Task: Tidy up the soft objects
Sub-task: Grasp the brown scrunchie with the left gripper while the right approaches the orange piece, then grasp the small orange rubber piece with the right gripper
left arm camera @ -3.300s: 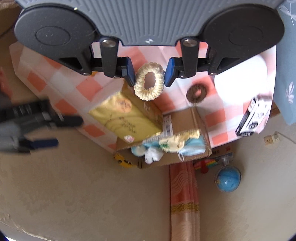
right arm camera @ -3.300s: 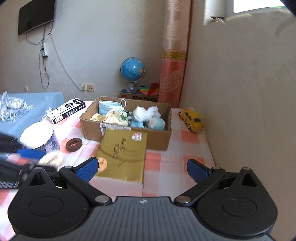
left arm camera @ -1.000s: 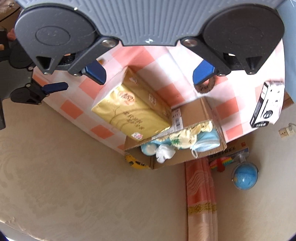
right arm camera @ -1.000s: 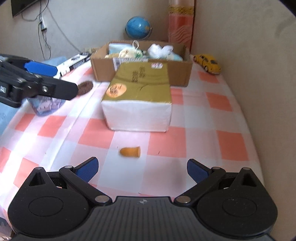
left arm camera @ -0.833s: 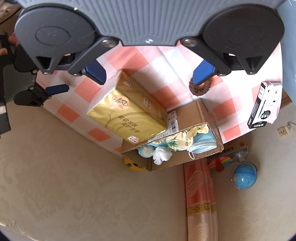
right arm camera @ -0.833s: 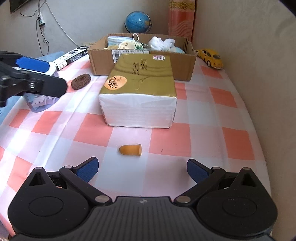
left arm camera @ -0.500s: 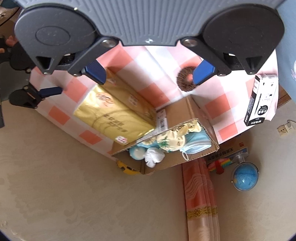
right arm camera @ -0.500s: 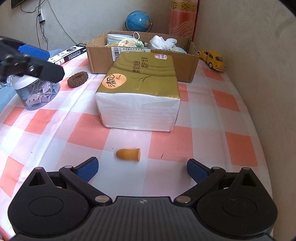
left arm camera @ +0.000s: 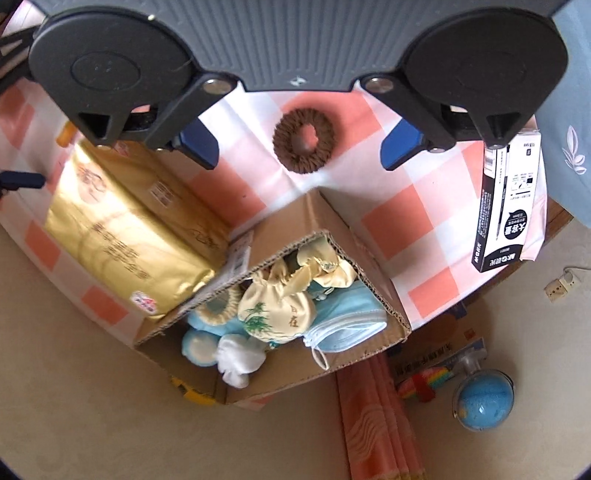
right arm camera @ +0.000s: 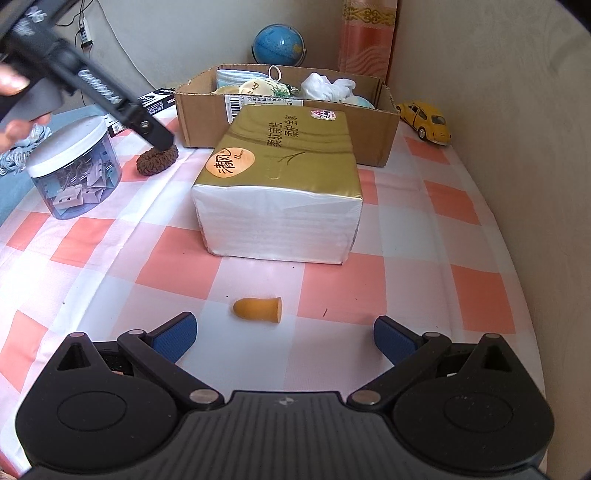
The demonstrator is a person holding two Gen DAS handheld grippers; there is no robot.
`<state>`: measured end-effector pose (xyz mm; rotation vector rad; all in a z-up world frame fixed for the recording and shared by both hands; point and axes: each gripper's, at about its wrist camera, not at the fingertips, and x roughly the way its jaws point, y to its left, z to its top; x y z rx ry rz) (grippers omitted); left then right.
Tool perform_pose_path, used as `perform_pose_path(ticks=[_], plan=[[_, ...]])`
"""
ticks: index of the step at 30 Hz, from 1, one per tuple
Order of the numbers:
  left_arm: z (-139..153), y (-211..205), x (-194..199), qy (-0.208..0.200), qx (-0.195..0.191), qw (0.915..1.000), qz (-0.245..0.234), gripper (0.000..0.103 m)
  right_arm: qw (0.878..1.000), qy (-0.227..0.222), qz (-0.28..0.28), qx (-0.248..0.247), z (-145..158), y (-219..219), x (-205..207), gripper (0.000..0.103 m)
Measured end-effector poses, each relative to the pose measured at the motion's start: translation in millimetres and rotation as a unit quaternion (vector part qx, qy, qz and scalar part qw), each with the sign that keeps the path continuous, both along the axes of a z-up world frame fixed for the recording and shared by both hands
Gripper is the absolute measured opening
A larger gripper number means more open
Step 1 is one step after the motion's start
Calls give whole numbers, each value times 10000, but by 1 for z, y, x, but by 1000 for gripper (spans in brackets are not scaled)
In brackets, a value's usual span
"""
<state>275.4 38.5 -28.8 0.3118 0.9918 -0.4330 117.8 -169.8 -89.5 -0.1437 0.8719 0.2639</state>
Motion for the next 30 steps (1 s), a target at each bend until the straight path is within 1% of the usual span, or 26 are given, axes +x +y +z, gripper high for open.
perform_pose_path(ticks=[1,4,9,11,14,16,21,30], plan=[[-2,-1,4,85,14,10000,1,84,10000,5,8,-3,0,0,-1,103],[-8,-6,13,325,113,9994,-49,73,10000,35,33,-9,1,1,1,103],[-18,-10,24,671,333,9972,-83,63,10000,23,29,-4,1,1,1,103],[-21,-12,28,793,417,9959,-85,61,10000,17,28,-1,1,0,1,103],[-24,-11,32,950,406,9946,-59,54,10000,14,32,0,0,0,1,103],[-27,-10,31,1028,421,9938,-83,47,10000,14,32,2,0,0,1,103],[-31,-12,31,1024,409,9938,-135,44,10000,14,33,0,0,0,1,103],[-27,-27,20,1002,411,9936,-326,43,10000,-61,61,32,0,-1,-1,103]])
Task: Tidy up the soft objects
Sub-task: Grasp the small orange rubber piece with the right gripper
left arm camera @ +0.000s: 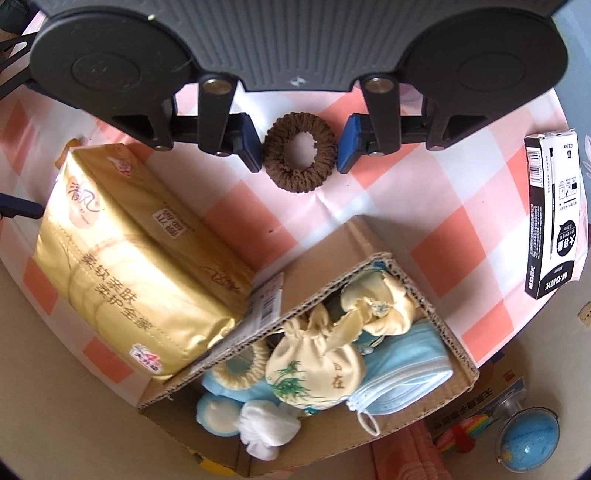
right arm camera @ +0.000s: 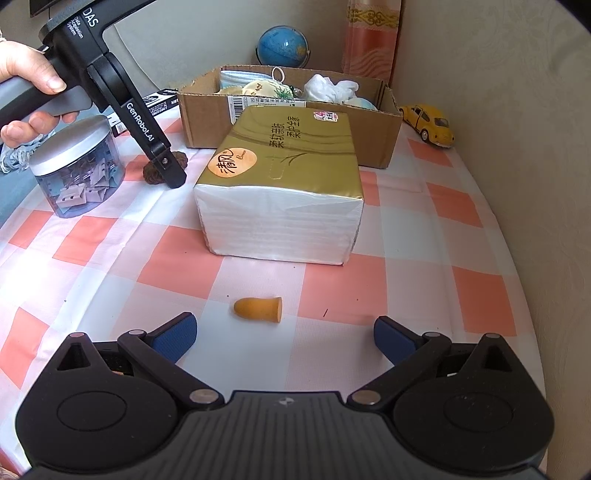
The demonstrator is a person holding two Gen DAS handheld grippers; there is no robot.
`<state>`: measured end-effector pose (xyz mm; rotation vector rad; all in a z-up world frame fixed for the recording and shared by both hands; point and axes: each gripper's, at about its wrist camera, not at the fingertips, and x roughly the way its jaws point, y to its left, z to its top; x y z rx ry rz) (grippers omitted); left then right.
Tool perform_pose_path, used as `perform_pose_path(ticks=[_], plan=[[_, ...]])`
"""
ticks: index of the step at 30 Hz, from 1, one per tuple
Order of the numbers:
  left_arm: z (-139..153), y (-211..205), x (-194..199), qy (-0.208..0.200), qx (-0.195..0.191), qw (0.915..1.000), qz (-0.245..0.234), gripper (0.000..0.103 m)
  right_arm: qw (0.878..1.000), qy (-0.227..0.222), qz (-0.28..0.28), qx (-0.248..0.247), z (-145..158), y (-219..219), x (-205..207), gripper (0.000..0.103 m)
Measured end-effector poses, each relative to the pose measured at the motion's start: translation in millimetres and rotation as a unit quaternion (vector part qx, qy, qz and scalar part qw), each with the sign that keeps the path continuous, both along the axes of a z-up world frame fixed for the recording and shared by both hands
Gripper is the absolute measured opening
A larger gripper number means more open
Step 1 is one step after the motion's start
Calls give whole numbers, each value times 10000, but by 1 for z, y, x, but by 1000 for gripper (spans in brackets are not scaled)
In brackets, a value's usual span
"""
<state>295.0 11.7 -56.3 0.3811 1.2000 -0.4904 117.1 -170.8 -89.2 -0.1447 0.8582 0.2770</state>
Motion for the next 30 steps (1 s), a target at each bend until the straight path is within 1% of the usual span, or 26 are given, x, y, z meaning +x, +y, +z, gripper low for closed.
perform_pose_path(ticks=[2,4,6,7,9,10,12,17,18,19,20,25,30], plan=[[1,-2,-2,2,-5,10000,-8,43,10000,-24,23,5,1,1,0,103],[1,-3,-3,-16,16,10000,-28,43,9999,-84,80,23,2,3,-1,98],[1,-4,-5,-16,19,10000,-26,43,9998,-141,160,31,4,5,-3,86],[0,-4,-4,-17,18,10000,-32,44,9997,-159,184,22,5,7,-3,84],[0,-4,-4,-20,14,10000,-35,44,9996,-182,218,22,6,9,-4,74],[0,-5,-4,-22,8,10000,-36,44,9995,-196,228,20,7,8,-5,71],[0,-5,-4,-22,1,10000,-36,44,9996,-210,189,10,8,9,-4,60],[-1,0,-3,-31,-39,10000,-53,44,9995,-221,217,-27,9,11,-5,44],[0,0,-3,-35,-43,10000,-59,44,9995,-224,230,-35,9,12,-5,36],[0,0,-4,-38,-43,10000,-67,44,9994,-221,244,-47,9,13,-4,32],[-1,0,-3,-43,-45,10000,-73,43,9994,-216,262,-79,9,13,-4,30],[1,0,-7,-54,-98,9999,-102,40,9993,-217,273,-129,10,14,-5,29],[7,1,-13,-93,-164,9997,-126,38,9992,-248,299,-63,16,11,-7,29]])
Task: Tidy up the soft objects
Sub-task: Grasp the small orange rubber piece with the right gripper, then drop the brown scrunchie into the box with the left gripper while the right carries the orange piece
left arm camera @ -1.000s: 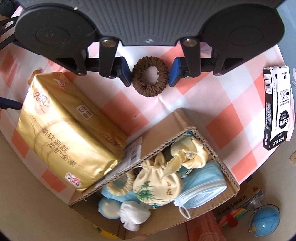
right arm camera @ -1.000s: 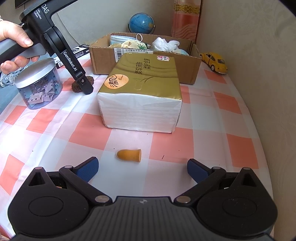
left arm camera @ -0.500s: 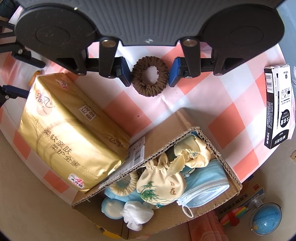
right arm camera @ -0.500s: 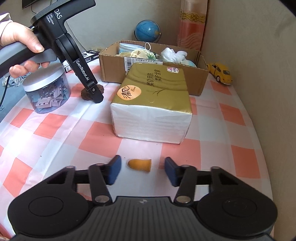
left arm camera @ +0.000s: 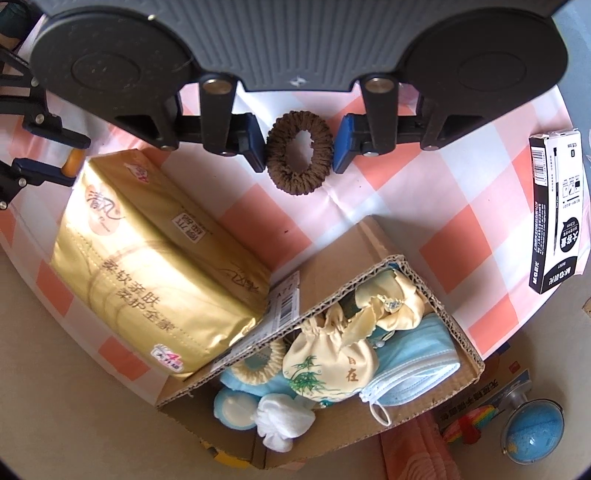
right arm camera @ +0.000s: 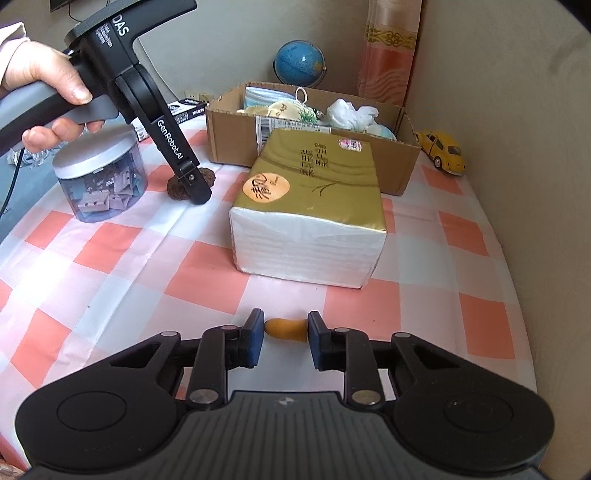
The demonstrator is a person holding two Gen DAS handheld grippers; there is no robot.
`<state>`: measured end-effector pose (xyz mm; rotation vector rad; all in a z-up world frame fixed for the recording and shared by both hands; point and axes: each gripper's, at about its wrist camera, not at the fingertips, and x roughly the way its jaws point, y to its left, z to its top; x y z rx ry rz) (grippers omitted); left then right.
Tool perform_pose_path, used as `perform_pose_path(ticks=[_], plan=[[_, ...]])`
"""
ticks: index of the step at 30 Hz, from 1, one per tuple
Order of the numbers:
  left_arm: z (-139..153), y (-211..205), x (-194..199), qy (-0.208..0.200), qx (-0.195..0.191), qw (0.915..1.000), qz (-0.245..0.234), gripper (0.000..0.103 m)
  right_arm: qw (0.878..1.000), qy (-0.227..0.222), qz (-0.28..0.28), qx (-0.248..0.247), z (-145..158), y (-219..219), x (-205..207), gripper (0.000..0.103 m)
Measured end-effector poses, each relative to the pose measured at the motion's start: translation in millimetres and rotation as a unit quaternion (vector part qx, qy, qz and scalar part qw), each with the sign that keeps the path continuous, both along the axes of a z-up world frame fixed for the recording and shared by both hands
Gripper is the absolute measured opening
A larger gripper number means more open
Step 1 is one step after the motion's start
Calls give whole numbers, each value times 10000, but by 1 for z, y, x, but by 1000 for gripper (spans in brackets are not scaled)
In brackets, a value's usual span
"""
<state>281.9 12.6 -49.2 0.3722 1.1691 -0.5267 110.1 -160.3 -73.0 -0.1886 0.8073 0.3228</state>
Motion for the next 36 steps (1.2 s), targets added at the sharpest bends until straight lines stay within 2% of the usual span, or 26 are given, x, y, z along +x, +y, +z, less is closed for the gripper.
perform_pose_path(ticks=[19,32,36], plan=[[57,-7,-43,-507,-402,9977,-212,37,9989,-452,145,-30,50,-24,-9,30],[84,-21,-41,-859,-639,9940,-218,37,9981,-447,109,408,81,-54,10,30],[89,-28,-35,-932,-690,9930,-235,37,9979,-532,57,352,86,-56,11,30]])
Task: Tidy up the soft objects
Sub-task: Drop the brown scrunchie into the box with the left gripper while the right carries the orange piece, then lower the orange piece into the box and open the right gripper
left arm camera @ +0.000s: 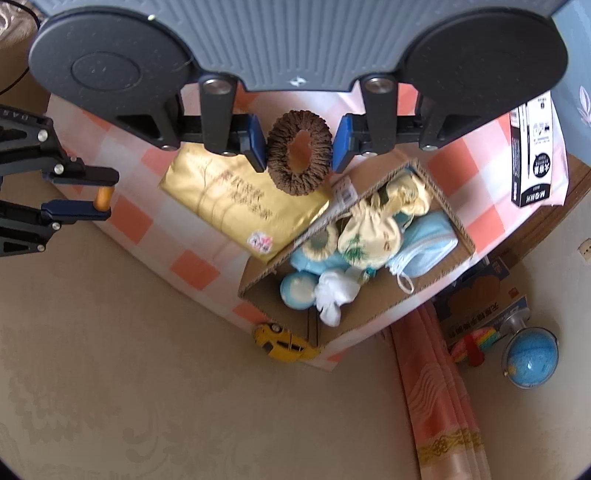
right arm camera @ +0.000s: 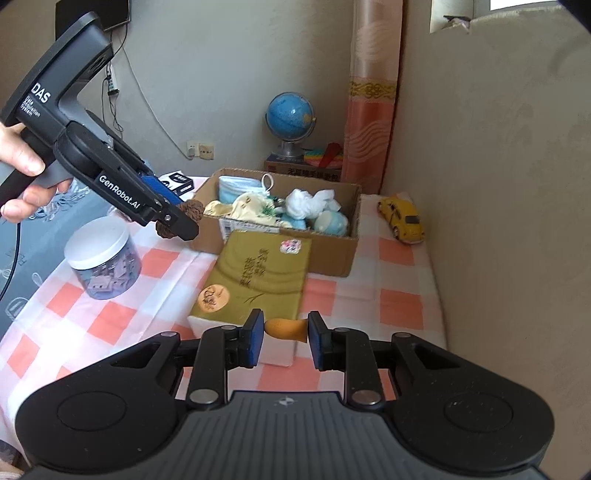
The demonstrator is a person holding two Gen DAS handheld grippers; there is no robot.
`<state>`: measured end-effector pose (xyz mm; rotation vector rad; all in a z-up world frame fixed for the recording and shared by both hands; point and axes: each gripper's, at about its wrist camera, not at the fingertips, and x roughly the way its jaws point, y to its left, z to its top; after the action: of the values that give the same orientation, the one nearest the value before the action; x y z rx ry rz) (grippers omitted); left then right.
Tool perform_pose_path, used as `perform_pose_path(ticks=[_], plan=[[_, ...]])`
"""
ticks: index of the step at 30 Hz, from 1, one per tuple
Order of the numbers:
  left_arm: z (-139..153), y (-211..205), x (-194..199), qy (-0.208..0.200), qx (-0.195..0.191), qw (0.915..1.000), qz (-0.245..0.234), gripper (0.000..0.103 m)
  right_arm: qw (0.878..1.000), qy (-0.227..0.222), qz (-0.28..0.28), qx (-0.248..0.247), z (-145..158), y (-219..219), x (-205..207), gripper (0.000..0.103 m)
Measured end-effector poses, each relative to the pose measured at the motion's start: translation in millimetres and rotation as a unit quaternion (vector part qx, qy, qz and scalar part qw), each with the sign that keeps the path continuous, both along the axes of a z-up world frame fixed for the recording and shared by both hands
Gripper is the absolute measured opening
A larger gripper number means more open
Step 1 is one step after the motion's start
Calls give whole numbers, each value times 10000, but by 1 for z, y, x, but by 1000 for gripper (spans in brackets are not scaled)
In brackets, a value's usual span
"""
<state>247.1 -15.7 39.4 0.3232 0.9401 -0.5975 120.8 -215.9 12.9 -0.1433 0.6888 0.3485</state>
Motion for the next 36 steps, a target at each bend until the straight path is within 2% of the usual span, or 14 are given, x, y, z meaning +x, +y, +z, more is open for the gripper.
perform_pose_path(ticks=[10,15,17,19,20,23,26,31,36], plan=[[7,-20,44,-179,-205,9994,207,37,9999,0,8,-127,-4,2,2,30],[1,-24,67,-334,-159,9983,444,38,9999,-19,-41,-153,-4,-2,5,30],[-2,-21,72,-393,-228,9973,573,44,9999,-18,-62,-139,-5,-3,6,30],[-4,-19,75,-483,-260,9960,707,72,9999,-5,-80,-104,-6,-4,9,30],[-4,-17,75,-557,-283,9951,763,77,9999,2,-81,-89,-7,-5,9,30],[-1,-13,69,-665,-338,9932,890,80,9999,14,-82,-61,-9,-5,12,30],[3,-9,54,-808,-517,9909,948,94,10000,8,-87,-39,-9,-6,14,30],[4,-1,13,-1122,-681,9847,1144,99,10000,-8,-80,0,-8,-3,28,30],[6,6,-31,-1458,-649,9786,1302,101,10000,-36,-17,-72,-3,7,53,30]])
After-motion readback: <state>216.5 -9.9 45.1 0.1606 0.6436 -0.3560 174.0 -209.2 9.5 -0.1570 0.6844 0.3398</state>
